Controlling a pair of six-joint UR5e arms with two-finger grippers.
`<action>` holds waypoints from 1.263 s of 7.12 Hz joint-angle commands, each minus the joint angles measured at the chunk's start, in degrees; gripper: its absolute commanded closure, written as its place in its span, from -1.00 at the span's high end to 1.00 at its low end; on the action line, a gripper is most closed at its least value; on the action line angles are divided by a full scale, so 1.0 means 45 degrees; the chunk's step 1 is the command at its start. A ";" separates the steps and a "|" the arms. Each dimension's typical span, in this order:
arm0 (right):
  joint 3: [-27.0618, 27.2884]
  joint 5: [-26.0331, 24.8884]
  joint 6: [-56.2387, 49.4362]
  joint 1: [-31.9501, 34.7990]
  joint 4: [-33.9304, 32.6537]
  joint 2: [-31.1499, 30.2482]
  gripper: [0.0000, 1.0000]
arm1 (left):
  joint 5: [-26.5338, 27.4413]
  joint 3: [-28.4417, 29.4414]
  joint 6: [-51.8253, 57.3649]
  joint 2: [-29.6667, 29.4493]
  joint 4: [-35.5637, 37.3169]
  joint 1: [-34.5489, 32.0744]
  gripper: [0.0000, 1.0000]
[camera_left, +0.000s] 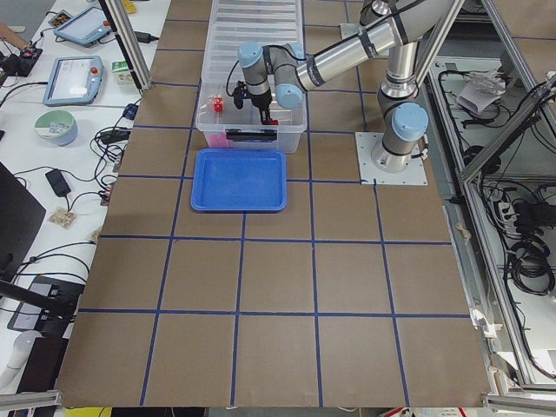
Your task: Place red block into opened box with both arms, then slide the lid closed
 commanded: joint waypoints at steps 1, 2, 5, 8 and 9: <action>0.0000 -0.0005 0.0000 -0.0016 0.0000 0.0000 1.00 | -0.0061 0.0008 -0.0035 -0.0218 0.0025 -0.0060 -0.95; -0.0019 -0.0005 0.0000 -0.0017 0.0000 0.0000 1.00 | -0.0081 -0.0011 0.0003 -0.0219 0.0025 -0.0022 -0.95; -0.0117 -0.1168 -0.1398 -0.0715 0.0271 0.0020 1.00 | -0.0081 -0.0109 -0.0016 -0.0453 0.0434 -0.0041 -0.85; -0.0137 -0.1391 -0.3836 -0.2570 0.0781 -0.0117 1.00 | -0.0100 0.0182 -0.0055 0.0031 0.0591 -0.0080 1.00; -0.0137 -0.1256 -0.5046 -0.3426 0.0781 -0.0117 1.00 | -0.0004 0.0609 -0.0074 0.0209 0.0359 -0.0100 1.00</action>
